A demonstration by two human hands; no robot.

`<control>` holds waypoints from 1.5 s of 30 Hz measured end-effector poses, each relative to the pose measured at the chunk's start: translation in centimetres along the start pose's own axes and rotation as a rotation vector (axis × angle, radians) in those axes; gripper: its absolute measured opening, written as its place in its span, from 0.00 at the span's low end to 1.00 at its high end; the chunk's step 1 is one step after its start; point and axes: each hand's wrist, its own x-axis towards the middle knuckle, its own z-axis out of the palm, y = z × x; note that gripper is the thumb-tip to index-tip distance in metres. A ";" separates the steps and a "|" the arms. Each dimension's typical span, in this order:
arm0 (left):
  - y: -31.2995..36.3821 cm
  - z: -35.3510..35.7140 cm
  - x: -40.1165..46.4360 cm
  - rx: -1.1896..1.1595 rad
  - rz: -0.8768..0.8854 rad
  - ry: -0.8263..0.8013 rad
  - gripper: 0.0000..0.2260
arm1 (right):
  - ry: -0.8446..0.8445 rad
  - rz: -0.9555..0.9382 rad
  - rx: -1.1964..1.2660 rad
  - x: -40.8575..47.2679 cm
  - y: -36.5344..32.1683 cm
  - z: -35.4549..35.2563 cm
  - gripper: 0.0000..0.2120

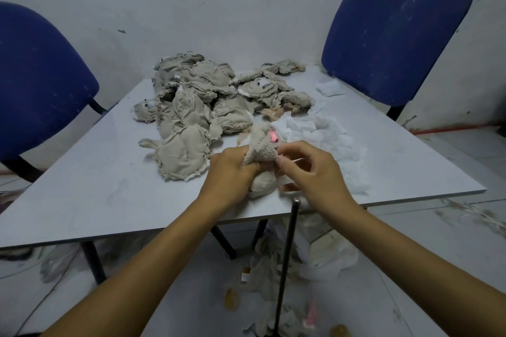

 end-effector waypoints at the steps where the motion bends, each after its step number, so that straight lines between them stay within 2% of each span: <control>1: 0.0 0.2 0.0 -0.047 -0.016 -0.020 0.03 | 0.038 -0.002 0.000 0.0 0.1 0.1 0.05; 4: 0.3 0.6 0.0 -0.170 -0.073 -0.041 0.03 | 0.089 0.026 0.073 0.3 -0.2 -0.3 0.06; 7: 0.1 0.8 0.4 -0.063 -0.024 -0.094 0.04 | 0.111 -0.005 -0.038 0.8 -0.5 -0.7 0.11; 9: 0.3 0.7 0.3 0.006 0.027 -0.126 0.08 | 0.123 -0.054 -0.124 0.9 -0.6 -0.8 0.14; 11: 0.6 0.2 0.3 0.036 0.064 -0.116 0.13 | 0.116 -0.101 -0.199 1.0 -0.7 -1.1 0.12; 14: 0.6 -0.9 0.5 0.062 0.150 -0.092 0.18 | 0.139 -0.092 -0.249 1.7 -0.9 -1.9 0.03; 16: 0.6 -1.4 0.6 0.028 0.200 -0.081 0.17 | 0.093 -0.043 -0.184 2.0 -0.9 -2.3 0.02; 20: 0.6 -1.1 0.3 -0.035 0.150 -0.061 0.22 | -0.089 0.014 -0.198 1.5 -0.3 -2.1 0.14; 23: 0.2 -1.2 0.2 -0.022 0.144 -0.062 0.21 | -0.134 0.135 0.012 1.3 0.1 -1.8 0.14; 26: 0.6 -1.5 -0.1 0.029 0.206 -0.071 0.17 | -0.109 0.262 0.290 1.2 -0.1 -2.1 0.09; 28: 0.6 -2.1 -0.1 0.033 0.207 -0.017 0.16 | -0.012 0.263 0.382 1.4 -0.4 -2.7 0.05; 32: 0.3 -3.2 0.4 0.066 0.148 0.041 0.24 | 0.233 0.253 0.587 2.2 -1.7 -4.4 0.05; 36: 1.2 -2.9 0.5 0.249 0.234 -0.052 0.11 | 0.236 0.292 0.854 2.9 -3.2 -4.6 0.06; 38: 2.0 -2.5 0.5 0.223 0.327 -0.127 0.15 | 0.196 0.304 0.942 3.0 -3.6 -4.0 0.07; 40: 2.8 -2.0 0.5 0.167 0.413 -0.113 0.20 | 0.136 0.290 0.998 3.1 -4.1 -3.5 0.09; 42: 3.3 -1.3 0.2 0.202 0.504 -0.007 0.24 | 0.070 0.245 0.975 3.2 -4.4 -3.4 0.15; 44: 3.7 -0.5 -0.1 0.292 0.569 0.134 0.28 | -0.018 0.179 0.798 3.0 -4.5 -3.5 0.27; 45: 3.8 -0.1 -0.3 0.334 0.588 0.200 0.26 | -0.079 0.156 0.706 2.8 -4.5 -3.3 0.33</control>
